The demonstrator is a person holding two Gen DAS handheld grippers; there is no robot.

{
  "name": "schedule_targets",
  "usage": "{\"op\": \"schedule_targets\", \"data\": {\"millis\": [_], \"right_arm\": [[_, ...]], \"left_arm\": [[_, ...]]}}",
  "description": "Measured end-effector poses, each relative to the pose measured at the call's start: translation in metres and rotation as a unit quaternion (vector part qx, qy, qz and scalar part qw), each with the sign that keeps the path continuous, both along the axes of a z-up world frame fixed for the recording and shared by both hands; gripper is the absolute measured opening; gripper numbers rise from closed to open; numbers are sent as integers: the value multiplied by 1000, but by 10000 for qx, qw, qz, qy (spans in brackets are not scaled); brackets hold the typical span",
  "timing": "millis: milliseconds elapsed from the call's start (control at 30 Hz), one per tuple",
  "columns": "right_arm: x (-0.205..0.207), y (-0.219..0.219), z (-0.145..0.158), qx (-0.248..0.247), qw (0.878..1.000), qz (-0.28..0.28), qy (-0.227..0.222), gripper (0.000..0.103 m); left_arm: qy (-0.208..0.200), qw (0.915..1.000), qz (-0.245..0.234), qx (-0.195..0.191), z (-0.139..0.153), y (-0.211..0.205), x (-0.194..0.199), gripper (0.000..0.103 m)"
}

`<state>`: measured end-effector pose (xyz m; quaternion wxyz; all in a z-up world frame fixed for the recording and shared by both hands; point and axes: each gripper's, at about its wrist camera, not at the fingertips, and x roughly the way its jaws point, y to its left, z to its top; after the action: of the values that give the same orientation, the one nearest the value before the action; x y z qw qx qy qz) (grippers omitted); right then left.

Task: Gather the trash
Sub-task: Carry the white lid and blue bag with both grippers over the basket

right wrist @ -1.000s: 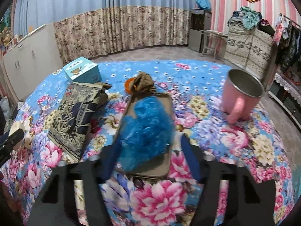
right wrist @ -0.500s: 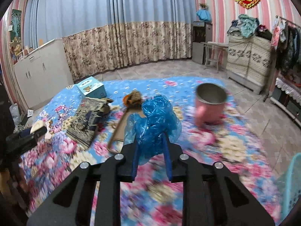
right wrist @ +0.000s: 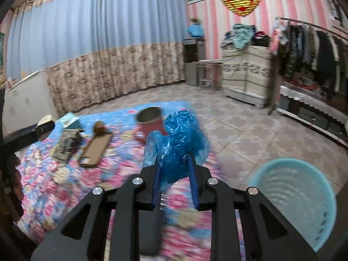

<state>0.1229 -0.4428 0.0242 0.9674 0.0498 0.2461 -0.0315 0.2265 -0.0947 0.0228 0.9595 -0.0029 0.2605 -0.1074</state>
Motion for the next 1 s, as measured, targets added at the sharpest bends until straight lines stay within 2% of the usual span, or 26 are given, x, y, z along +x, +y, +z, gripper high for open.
{"op": "schedule_targets", "data": {"millis": [100,233,400,700,833,1000], "right_arm": [[-19,-35,2,-130,9992,-376,-29,23],[-45,-78,7,-186,9961,-852,-137,23],[-73,-129,1,-180,9897,-1411,-151,23],[-102,-191,-28,6,9792,-2028,60,23],[-109,-207,-41,110,9765,-2147,158,23],[-117,-219,-53,255,9736,-2260,198,23]], "left_arm": [[119,9987,-460,-204,3,-44,1,61],[76,9952,-928,-311,6,-98,0,61],[223,9871,-1541,-381,-2,-171,-5,61],[373,9621,-2699,-109,-27,-295,-39,61],[393,9527,-3015,-15,-40,-335,-49,61],[393,9477,-3165,145,-60,-369,-51,61]]}}
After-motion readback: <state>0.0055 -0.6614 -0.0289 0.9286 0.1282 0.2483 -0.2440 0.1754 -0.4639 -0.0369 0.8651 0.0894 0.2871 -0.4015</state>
